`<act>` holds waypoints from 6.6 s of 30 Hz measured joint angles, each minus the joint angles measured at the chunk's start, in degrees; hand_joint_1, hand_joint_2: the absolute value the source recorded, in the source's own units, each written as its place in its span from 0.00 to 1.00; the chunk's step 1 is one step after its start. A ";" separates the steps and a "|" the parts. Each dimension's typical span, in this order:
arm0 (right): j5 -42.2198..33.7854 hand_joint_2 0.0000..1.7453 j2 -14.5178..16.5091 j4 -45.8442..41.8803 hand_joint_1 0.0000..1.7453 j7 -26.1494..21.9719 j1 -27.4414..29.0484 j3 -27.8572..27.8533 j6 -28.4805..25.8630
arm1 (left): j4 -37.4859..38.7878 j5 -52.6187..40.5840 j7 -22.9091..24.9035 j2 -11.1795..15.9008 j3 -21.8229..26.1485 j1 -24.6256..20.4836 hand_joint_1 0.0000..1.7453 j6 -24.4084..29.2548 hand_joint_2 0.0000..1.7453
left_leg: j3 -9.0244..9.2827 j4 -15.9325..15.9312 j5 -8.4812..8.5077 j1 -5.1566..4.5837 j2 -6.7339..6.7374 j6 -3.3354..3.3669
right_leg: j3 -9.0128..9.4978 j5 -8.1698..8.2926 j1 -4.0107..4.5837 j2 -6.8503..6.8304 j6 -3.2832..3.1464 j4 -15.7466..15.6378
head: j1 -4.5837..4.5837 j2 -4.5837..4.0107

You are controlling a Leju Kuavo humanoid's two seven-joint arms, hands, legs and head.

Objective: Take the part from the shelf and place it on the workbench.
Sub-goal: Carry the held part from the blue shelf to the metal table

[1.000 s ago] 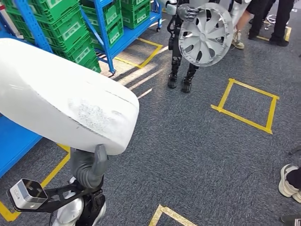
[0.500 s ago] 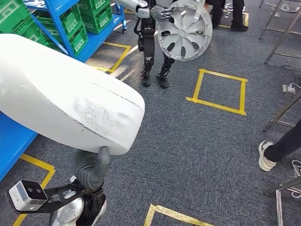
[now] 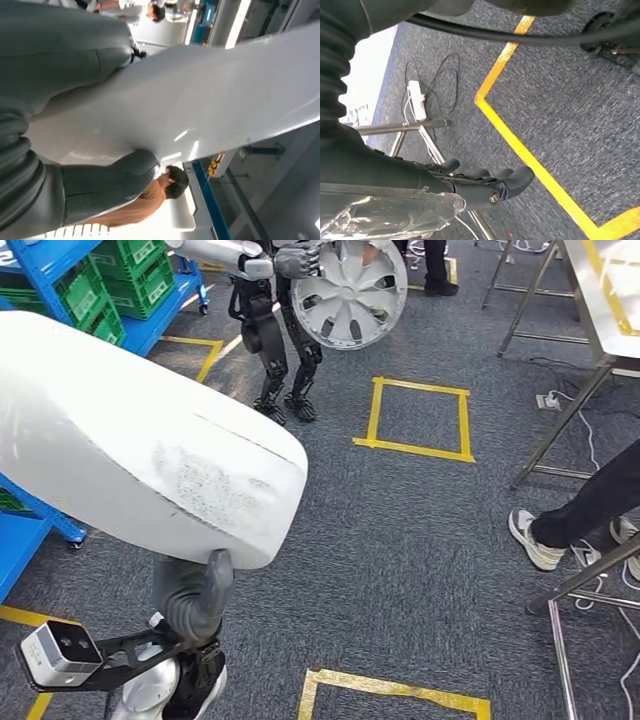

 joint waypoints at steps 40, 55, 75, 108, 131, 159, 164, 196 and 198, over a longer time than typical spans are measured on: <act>0.13 1.00 0.56 -0.02 0.00 0.26 -0.33 -0.10 0.04 | -0.07 -0.13 -0.02 -0.05 0.06 0.21 0.97 -0.05 1.00 | -4.27 10.20 -6.54 0.24 -3.34 -2.62 | 1.77 0.73 -0.05 3.11 -2.43 -3.77 | -1.09 0.00; 0.61 1.00 0.90 -0.02 0.00 1.50 -1.08 -0.44 0.50 | 0.04 0.25 -0.02 0.12 -0.39 -1.70 0.97 0.87 1.00 | -1.67 0.62 0.55 0.47 -4.54 0.37 | -4.49 -4.09 -0.01 3.76 0.21 6.29 | -0.63 0.00; 1.04 1.00 0.98 -0.09 0.00 1.82 -1.49 -0.83 0.70 | 0.02 0.40 -0.02 0.62 -1.51 -2.21 0.97 1.38 1.00 | -6.87 11.89 -3.53 0.27 -4.42 -2.37 | 1.51 0.66 -0.25 6.87 -2.15 -3.31 | -1.22 0.00; 1.30 1.00 0.67 -0.15 0.00 2.16 -1.21 -1.07 1.08 | 0.21 1.25 0.00 0.59 -2.74 -2.84 0.97 0.96 1.00 | -3.21 3.56 0.41 0.75 -7.38 -2.08 | 1.47 0.62 -0.43 8.58 -1.36 -3.20 | -1.24 0.01; 1.39 1.00 0.64 -0.26 0.00 2.18 -1.48 -1.07 1.34 | 0.53 1.26 -0.02 0.65 -3.01 -3.65 0.97 1.17 1.00 | -4.17 8.35 -5.14 0.26 -3.03 -2.25 | 2.06 0.39 -0.33 2.71 -1.89 -3.64 | -1.21 0.00; 3.31 1.00 0.67 -0.36 0.00 1.91 -1.47 -0.95 -0.85 | 0.60 1.15 -0.02 0.91 -2.91 -3.29 0.97 2.03 1.00 | -1.64 1.34 -0.51 0.60 -4.43 -1.98 | 2.39 0.02 -0.26 2.26 -1.11 -3.45 | -1.01 0.00; 5.92 1.00 0.74 -0.35 0.00 5.38 -1.42 0.08 -2.19 | 0.61 1.38 -0.02 1.03 -2.93 -3.20 0.97 2.58 1.00 | -9.18 15.96 -6.92 0.60 -4.44 -2.72 | 2.44 0.04 -0.44 2.37 -1.91 -3.63 | -1.39 0.00; 9.39 1.00 0.94 -0.35 0.00 15.76 -0.49 3.31 -2.86 | 1.37 6.05 1.14 0.46 -4.17 -3.27 0.97 2.65 1.00 | -9.50 15.38 -4.89 0.46 -4.41 -2.46 | 3.06 -0.17 -0.30 2.40 -2.02 -3.91 | -1.38 0.00; 9.33 1.00 0.94 -0.35 0.00 15.81 -0.47 3.30 -2.69 | 1.43 6.04 1.14 0.45 -4.17 -3.29 0.97 2.63 1.00 | -6.24 8.92 -1.00 0.46 -4.41 -2.11 | 3.13 -0.15 -0.31 2.57 -1.90 -3.90 | -1.42 0.00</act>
